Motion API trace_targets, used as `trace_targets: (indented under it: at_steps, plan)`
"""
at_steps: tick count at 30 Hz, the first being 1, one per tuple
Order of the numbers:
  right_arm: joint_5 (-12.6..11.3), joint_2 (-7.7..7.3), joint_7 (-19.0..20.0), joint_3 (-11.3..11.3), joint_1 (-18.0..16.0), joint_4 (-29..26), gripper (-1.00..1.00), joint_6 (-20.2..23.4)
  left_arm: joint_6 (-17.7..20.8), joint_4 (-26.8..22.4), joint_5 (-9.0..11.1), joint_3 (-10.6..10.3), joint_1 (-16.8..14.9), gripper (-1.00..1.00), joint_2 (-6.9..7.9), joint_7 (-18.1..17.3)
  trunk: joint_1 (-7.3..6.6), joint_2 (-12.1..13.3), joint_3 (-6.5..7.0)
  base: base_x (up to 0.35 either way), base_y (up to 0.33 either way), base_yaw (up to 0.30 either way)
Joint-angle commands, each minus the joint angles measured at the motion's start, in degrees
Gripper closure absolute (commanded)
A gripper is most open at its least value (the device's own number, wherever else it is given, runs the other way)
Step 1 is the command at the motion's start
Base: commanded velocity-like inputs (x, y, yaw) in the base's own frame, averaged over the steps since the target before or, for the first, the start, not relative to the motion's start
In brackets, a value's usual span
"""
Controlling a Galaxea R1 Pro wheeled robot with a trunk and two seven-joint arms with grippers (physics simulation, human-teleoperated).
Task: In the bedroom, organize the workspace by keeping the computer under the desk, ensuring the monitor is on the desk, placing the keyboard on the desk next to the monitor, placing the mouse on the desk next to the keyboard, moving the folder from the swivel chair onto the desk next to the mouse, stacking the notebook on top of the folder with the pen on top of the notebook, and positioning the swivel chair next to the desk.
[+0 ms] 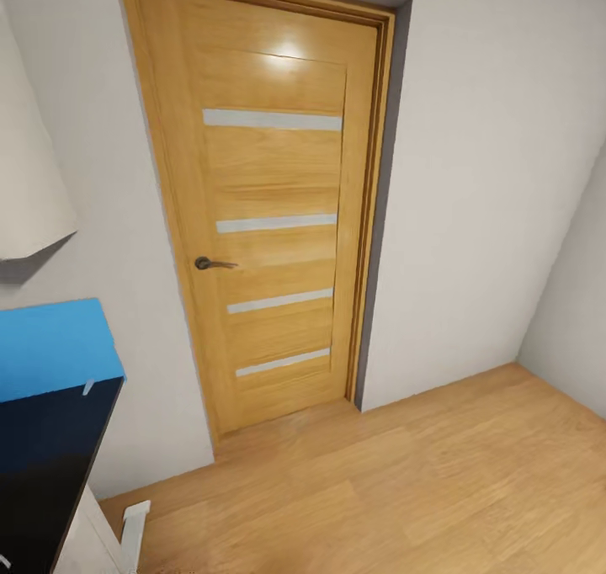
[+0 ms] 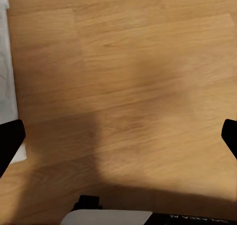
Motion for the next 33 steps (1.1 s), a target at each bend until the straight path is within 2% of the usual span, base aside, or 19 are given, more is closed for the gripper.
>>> trace_targets:
  at_steps: [1,9,14,16,18,20,21,22,24,27,30,33]
  plan:
    - [-0.1,0.00,0.0,-0.1,0.0,0.0,-1.00,-0.2,-0.2,0.0,0.5,-0.3,0.0,-1.00,0.01,0.1,0.01,0.0,-0.07,0.033,0.000,0.286]
    - [0.0,0.01,0.0,-0.1,0.0,0.0,-1.00,-0.8,-0.2,0.0,0.5,-0.3,0.0,-1.00,0.08,0.1,0.01,0.0,-0.07,0.212,-0.079,0.286]
    - [0.0,0.01,-0.1,0.0,0.0,0.1,-1.00,-3.4,-0.2,0.0,0.6,-0.2,0.0,-1.00,0.09,0.2,0.01,0.0,-0.07,0.287,-0.184,0.287]
    - [0.0,0.01,-0.1,0.0,0.0,0.2,-1.00,-4.1,-0.3,0.0,0.6,-0.1,0.0,-1.00,0.09,0.8,0.01,0.0,-0.07,0.277,-0.216,0.287]
    - [0.0,0.01,-0.1,0.0,0.0,0.2,-1.00,-4.8,-0.7,0.0,0.5,-0.1,0.0,-1.00,0.03,3.3,0.01,0.0,-0.07,0.265,-0.232,0.287]
    - [0.0,0.01,-0.1,0.0,0.0,0.2,-1.00,-5.0,-2.4,0.0,0.5,-0.2,0.0,-1.00,-0.04,6.2,0.01,0.0,-0.07,0.257,-0.238,0.287]
    - [0.0,0.01,-0.1,0.0,0.0,0.2,-1.00,-5.2,-4.8,0.1,0.4,-0.4,0.0,-1.00,-0.10,9.5,0.01,0.0,-0.07,0.251,-0.241,0.287]
    - [0.0,0.01,-0.1,0.0,0.0,0.2,-1.00,-5.3,-6.3,0.5,0.4,-0.5,0.0,-1.00,-0.10,11.4,0.01,0.0,-0.07,0.244,-0.237,0.287]
    - [0.0,0.01,-0.1,0.0,0.0,0.2,-1.00,-5.3,-7.7,1.5,0.3,-0.8,0.0,-1.00,-0.07,13.1,0.01,0.0,-0.07,0.229,-0.221,0.287]
    - [0.0,-0.05,-0.1,0.0,0.0,0.2,-1.00,-5.4,-9.0,5.8,0.2,-1.6,0.0,-1.00,0.40,14.6,0.01,0.0,-0.07,0.115,-0.109,0.287]
    - [0.0,-0.07,-0.1,0.0,0.0,0.2,-1.00,-5.4,-10.0,9.6,0.2,-1.9,0.0,-1.00,1.85,14.9,0.01,0.0,-0.07,0.031,-0.029,0.287]
    - [0.0,-0.01,-0.1,0.0,0.0,0.2,-1.00,-5.4,-15.7,12.3,0.3,-1.9,0.0,-1.00,2.69,14.9,0.01,0.0,-0.07,0.007,-0.007,0.287]
